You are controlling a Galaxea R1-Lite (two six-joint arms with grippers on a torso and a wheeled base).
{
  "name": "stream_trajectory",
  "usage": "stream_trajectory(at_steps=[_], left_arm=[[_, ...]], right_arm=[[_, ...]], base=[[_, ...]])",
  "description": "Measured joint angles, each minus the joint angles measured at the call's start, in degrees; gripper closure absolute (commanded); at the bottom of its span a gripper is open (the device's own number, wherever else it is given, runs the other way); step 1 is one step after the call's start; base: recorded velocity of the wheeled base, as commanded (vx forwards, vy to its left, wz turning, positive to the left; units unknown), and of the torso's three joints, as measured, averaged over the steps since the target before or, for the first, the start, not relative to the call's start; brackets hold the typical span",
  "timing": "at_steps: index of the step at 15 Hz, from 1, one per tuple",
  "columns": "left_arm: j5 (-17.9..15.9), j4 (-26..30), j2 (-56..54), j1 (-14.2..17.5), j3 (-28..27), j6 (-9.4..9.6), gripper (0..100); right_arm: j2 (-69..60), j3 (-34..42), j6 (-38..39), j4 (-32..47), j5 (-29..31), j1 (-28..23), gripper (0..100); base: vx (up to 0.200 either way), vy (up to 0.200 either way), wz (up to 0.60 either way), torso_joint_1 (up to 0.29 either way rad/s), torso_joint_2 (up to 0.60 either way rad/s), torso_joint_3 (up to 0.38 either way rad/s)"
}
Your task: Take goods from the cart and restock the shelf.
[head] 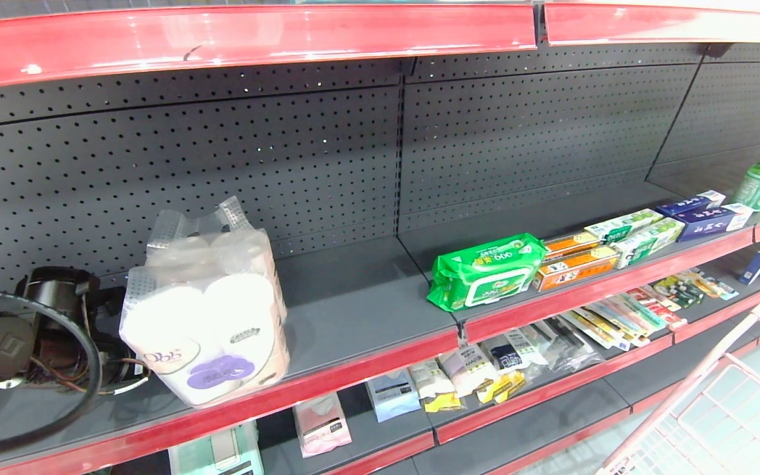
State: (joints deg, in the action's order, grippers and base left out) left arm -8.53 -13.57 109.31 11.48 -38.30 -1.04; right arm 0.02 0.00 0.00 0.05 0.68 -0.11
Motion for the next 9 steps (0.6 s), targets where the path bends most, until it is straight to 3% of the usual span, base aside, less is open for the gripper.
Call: stream_trajectory(at_steps=[9], left_arm=[[0.0, -0.11, 0.02, 0.04, -0.17, 0.0, 0]], right_arm=[[0.0, 0.0, 0.0, 0.02, 0.0, 0.01, 0]], base=[[0.0, 0.0, 0.0, 0.0, 0.0, 0.0]])
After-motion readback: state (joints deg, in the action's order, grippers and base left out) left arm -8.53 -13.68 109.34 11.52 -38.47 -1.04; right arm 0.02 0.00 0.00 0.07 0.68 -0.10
